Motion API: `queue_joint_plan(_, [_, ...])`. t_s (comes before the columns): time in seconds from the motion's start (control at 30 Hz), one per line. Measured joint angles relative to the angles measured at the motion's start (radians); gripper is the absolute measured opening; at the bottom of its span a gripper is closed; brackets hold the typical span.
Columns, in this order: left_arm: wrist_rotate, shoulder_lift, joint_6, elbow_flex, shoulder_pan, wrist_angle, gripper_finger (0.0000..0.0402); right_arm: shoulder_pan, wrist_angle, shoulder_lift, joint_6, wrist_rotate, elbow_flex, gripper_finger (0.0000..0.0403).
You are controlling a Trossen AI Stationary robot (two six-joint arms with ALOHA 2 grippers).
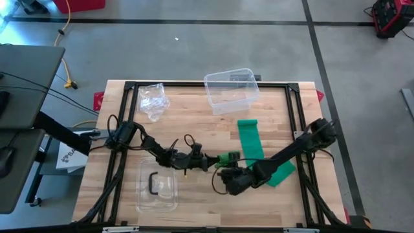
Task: Roll bandage
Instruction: Roll the green bandage
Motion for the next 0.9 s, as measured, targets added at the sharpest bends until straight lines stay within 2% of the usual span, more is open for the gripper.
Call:
queue_joint_plan(0.13, [0.001,0.000,0.005,0.000,0.000,0.000,0.0003,-0.022,0.012,0.081,0.088,0.086,0.000,0.0138])
queue_joint_plan(0.23, [-0.014,0.000,0.003,0.000,0.000,-0.005,0.0003,-0.060,0.035,0.132,0.112,0.071,0.001,0.0138])
queue_joint_plan(0.37, [-0.026,0.000,0.006,-0.001,-0.003,-0.005,0.0003,-0.104,0.049,0.161,0.103,-0.005,0.004,0.0129])
queue_joint_plan(0.47, [-0.031,0.000,0.029,-0.003,-0.013,-0.007,0.0003,-0.120,0.023,0.164,0.095,-0.033,0.006,0.0089])
queue_joint_plan(0.57, [-0.026,0.000,0.053,-0.002,-0.022,-0.014,0.0003,-0.127,0.012,0.164,0.058,-0.047,0.006,0.0025])
queue_joint_plan(0.63, [-0.026,0.000,0.068,-0.003,-0.029,-0.017,0.0003,-0.126,0.012,0.165,0.031,-0.043,0.004,0.0009])
queue_joint_plan(0.77, [-0.012,-0.032,0.141,-0.005,-0.042,-0.083,0.0003,-0.079,0.010,0.123,0.019,-0.070,0.000,0.0002])
queue_joint_plan(0.9, [0.043,-0.078,0.223,-0.015,-0.045,-0.167,0.0003,0.042,-0.012,0.023,0.074,-0.172,-0.008,0.0000])
